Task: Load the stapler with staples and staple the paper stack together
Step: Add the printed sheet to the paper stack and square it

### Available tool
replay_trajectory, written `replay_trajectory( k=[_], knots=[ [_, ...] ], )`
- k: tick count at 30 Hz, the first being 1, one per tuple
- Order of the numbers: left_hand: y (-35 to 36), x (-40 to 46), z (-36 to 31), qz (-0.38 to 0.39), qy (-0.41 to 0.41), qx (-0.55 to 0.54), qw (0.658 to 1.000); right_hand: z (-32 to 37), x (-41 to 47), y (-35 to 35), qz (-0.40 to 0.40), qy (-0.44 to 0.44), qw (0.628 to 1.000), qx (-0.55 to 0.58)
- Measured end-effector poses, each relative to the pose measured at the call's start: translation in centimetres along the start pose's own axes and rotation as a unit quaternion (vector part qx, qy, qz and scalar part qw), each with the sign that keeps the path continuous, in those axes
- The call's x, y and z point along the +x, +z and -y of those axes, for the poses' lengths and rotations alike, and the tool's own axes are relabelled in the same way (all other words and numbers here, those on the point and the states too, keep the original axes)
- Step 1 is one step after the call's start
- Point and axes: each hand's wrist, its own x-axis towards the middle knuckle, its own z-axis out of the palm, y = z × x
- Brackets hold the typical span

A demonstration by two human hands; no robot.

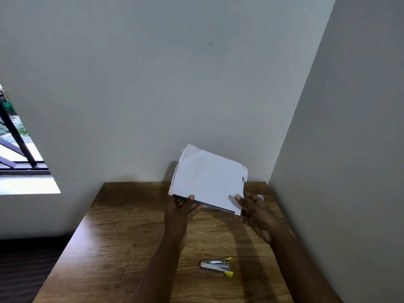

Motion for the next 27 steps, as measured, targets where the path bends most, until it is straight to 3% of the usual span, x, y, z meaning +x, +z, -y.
replay_trajectory(
  k=[3, 9, 14, 20, 27],
  knots=[
    [0.3, -0.1, 0.2, 0.010, -0.020, 0.000, 1.000, -1.1, -0.3, 0.8, -0.002, -0.021, 1.000, -0.021],
    [-0.8, 0.0, 0.3, 0.015, -0.073, 0.014, 0.997, -0.9, -0.5, 0.3, -0.054, -0.101, 0.979, -0.172],
    [-1.5, 0.1, 0.2, 0.027, -0.055, 0.004, 0.998, -0.4, -0.4, -0.2, -0.096, -0.144, 0.970, -0.170],
    [-2.4, 0.0, 0.4, 0.065, -0.073, 0.004, 0.995, -0.7, -0.3, -0.9, -0.056, -0.141, 0.980, -0.130],
    [-3.2, -0.3, 0.3, 0.112, 0.021, 0.130, 0.985, -1.4, 0.0, -1.7, -0.025, -0.105, 0.982, -0.156]
  ],
)
